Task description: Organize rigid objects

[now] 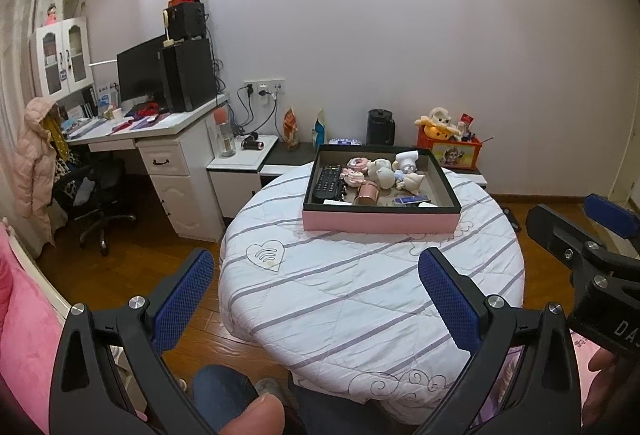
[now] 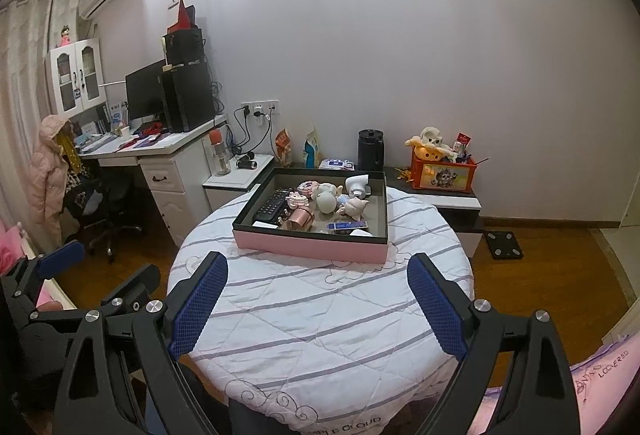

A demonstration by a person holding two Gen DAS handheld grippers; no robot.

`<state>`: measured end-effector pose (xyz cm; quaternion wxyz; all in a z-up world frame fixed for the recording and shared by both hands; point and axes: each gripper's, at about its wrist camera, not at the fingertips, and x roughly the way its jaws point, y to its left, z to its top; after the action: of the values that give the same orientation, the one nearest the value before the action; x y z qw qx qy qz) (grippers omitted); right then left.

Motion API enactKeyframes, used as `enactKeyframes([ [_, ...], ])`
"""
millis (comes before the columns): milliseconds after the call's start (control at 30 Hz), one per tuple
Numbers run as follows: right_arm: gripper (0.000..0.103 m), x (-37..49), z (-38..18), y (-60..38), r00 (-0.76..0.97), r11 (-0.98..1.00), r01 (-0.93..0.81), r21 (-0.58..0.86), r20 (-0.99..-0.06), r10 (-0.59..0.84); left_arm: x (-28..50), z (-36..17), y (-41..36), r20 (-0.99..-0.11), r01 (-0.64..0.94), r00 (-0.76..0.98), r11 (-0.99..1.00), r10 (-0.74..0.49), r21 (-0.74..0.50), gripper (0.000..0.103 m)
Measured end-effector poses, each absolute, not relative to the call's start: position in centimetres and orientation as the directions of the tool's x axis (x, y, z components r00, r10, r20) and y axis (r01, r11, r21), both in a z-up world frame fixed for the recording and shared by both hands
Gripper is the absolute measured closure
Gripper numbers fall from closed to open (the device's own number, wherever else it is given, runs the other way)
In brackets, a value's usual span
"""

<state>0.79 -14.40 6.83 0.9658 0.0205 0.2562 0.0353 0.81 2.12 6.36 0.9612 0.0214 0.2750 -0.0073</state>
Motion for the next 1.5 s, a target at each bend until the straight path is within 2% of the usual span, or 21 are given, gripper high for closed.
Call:
enactKeyframes([
  [1500, 0.010, 0.22, 6.99, -14.54, 0.867, 0.995, -0.069, 0.070, -0.488, 0.094, 0.31, 6.35, 2.17, -0.520, 0.033, 0.854, 0.999, -0.008, 0.039, 0.000],
])
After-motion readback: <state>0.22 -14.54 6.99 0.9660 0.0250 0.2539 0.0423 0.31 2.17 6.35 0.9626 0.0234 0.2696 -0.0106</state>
